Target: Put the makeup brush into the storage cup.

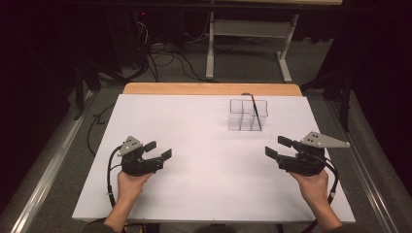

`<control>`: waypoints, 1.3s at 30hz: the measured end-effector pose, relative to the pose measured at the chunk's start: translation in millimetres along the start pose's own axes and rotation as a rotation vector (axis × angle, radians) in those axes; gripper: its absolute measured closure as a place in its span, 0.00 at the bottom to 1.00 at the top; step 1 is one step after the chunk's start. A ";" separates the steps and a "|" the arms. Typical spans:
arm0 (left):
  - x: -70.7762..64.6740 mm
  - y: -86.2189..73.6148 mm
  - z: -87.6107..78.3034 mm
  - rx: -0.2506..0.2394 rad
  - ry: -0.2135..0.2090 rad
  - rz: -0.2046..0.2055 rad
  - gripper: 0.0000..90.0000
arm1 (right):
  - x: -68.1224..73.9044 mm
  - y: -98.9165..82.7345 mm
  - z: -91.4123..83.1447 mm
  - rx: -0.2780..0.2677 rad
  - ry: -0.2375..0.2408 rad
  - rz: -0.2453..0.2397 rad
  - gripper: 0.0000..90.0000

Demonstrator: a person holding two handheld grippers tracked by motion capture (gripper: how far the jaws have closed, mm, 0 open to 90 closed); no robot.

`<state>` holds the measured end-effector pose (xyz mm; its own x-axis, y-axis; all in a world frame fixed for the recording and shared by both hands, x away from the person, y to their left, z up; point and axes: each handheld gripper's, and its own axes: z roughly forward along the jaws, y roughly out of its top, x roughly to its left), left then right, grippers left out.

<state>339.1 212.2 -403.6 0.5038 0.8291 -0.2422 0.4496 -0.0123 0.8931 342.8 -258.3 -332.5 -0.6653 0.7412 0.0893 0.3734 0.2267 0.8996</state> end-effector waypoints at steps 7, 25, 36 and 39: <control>0.0 0.0 0.0 0.000 0.000 0.001 0.30 | 4.3 -5.2 -1.8 0.000 0.009 -0.005 0.41; -1.1 0.2 -1.9 -0.008 0.000 0.003 0.30 | -3.9 -34.2 -8.7 -0.004 -0.017 0.044 0.39; -1.2 -0.1 -3.5 -0.005 0.004 0.003 0.30 | -6.9 -43.9 -9.3 0.007 -0.052 0.020 0.36; -1.7 -0.7 -5.0 -0.004 0.005 0.008 0.30 | -9.3 -47.8 -9.8 0.005 -0.058 0.020 0.35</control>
<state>334.3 213.6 -402.0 0.5035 0.8320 -0.2327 0.4424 -0.0169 0.8966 324.9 -282.2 -372.1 -0.6190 0.7811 0.0822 0.3899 0.2147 0.8955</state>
